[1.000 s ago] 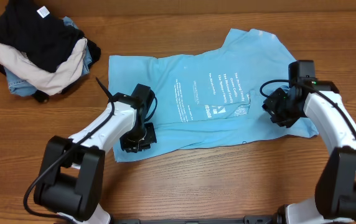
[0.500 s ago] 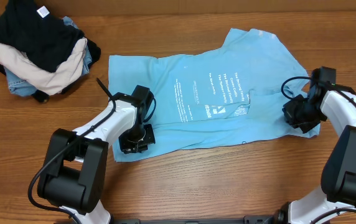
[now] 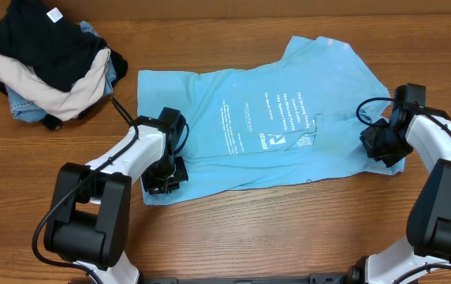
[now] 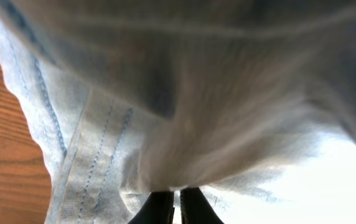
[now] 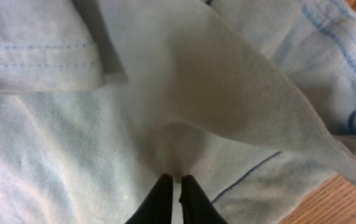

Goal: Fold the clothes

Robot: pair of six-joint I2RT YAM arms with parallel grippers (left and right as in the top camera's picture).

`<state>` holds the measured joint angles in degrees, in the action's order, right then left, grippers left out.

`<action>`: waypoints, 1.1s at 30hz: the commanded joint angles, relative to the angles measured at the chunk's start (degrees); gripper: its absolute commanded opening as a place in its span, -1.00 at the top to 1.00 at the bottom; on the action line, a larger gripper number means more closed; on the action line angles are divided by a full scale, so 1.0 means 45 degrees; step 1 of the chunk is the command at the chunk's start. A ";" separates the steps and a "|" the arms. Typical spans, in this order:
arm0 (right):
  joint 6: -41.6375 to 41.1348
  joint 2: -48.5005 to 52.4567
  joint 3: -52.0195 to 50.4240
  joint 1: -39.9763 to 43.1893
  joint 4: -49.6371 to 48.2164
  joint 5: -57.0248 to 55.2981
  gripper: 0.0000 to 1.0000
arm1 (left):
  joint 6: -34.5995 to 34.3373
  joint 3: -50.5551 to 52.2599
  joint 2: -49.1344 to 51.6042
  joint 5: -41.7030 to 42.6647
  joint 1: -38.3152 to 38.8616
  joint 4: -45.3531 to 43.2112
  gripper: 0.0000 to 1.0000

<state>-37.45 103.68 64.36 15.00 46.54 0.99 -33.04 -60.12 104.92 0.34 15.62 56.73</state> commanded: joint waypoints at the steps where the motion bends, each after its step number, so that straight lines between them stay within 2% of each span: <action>1: -0.0058 0.0019 -0.0005 0.0044 -0.0083 -0.0359 0.88 | -0.0160 0.0087 0.0185 -0.0253 -0.0219 -0.0272 0.92; 11: -0.0389 0.1141 -0.0005 0.0126 -0.0379 -0.0646 0.92 | -0.0175 0.0092 0.0185 -0.0165 -0.0534 -0.0199 0.92; 20: -0.0729 0.1778 0.0039 0.1681 -0.0112 -0.0826 0.92 | 0.0073 0.0087 0.0185 -0.0325 -0.2035 0.0306 0.92; 26: -0.0729 0.1768 0.0539 0.1851 0.0675 -0.0685 0.93 | 0.0112 0.0019 0.0180 -0.0996 -0.2161 0.0340 0.92; 29: -0.0733 0.1613 0.1258 0.1851 0.1360 -0.0680 0.93 | 0.0112 -0.0588 0.0180 -0.1195 -0.2161 0.0889 0.92; 33: -0.0724 0.0816 0.2594 0.1851 0.2599 -0.0690 0.93 | 0.0112 -0.2482 -0.0112 -0.1413 -0.2123 0.2327 0.92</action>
<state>-40.32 109.95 71.29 22.90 56.55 0.03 -32.95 -64.60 105.14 -3.77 6.24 64.45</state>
